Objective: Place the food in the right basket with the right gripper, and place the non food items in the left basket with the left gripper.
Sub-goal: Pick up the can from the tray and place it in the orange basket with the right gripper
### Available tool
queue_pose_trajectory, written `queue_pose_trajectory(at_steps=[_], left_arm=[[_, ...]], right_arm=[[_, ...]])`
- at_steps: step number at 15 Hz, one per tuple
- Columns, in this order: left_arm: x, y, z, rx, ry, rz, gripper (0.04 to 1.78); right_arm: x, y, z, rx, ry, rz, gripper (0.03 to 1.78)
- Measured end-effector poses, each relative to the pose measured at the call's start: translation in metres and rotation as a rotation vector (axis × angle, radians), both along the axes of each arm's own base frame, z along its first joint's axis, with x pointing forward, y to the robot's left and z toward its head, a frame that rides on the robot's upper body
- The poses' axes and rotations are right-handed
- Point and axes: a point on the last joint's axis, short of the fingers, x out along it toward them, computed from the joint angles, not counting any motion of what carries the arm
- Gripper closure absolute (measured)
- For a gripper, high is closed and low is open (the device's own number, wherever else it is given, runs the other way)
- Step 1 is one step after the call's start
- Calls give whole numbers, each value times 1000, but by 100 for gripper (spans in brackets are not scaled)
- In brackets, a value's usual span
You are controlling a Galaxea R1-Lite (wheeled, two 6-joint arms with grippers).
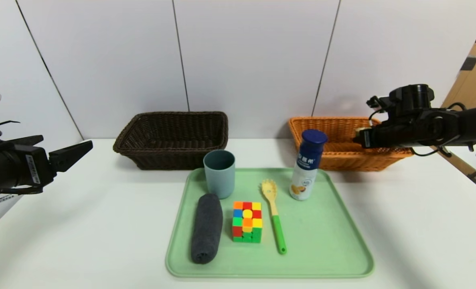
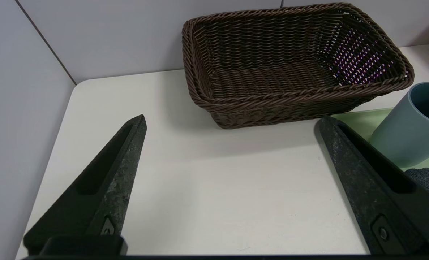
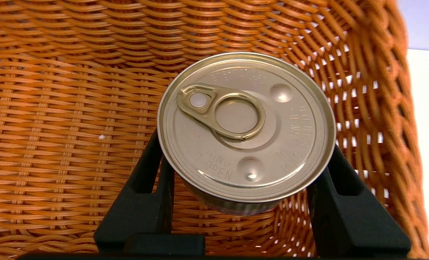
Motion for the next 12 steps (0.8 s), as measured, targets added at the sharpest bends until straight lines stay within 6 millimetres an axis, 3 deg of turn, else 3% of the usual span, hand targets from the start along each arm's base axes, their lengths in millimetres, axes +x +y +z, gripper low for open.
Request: queue_pose_trajectory(at_steps=[5,9,12], left_arm=[[-1,0,0,-1,-2,0,13],[-2,0,1,-3,-8,0,13],[-2,0,2,-3,-11,0,13]], right_arm=[[2,0,-2,1,16,6,83],[5,-1,-1,-2,-1,-6,53],[6,-1,3,-4,-16,-9,40]])
